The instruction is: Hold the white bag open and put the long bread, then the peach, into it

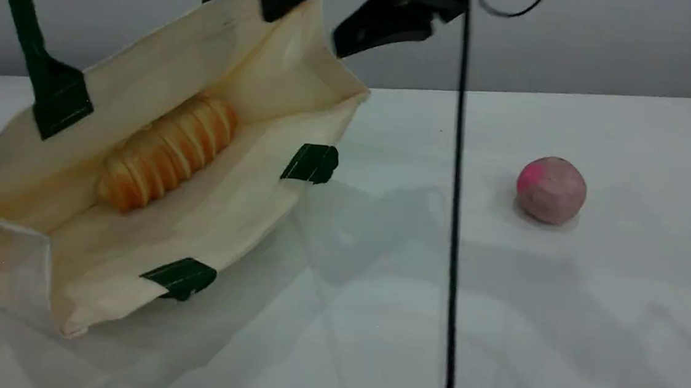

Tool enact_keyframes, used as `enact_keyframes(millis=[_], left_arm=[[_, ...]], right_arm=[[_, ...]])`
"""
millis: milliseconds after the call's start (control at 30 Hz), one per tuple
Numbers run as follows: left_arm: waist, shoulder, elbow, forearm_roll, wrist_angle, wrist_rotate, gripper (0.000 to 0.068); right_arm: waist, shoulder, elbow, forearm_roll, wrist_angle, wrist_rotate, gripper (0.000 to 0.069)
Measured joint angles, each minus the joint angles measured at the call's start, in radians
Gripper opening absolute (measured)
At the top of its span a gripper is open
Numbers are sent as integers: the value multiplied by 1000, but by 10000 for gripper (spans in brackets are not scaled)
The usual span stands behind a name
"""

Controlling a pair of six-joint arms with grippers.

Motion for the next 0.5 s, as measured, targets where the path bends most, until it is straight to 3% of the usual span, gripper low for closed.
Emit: enact_keyframes(millis=[167, 500], left_arm=[[0, 0, 0, 1, 0, 0, 89], [0, 0, 0, -3, 0, 1, 89]], right_arm=[[-49, -31, 0, -220, 50, 152, 570], [-111, -30, 0, -632, 7, 386, 570]])
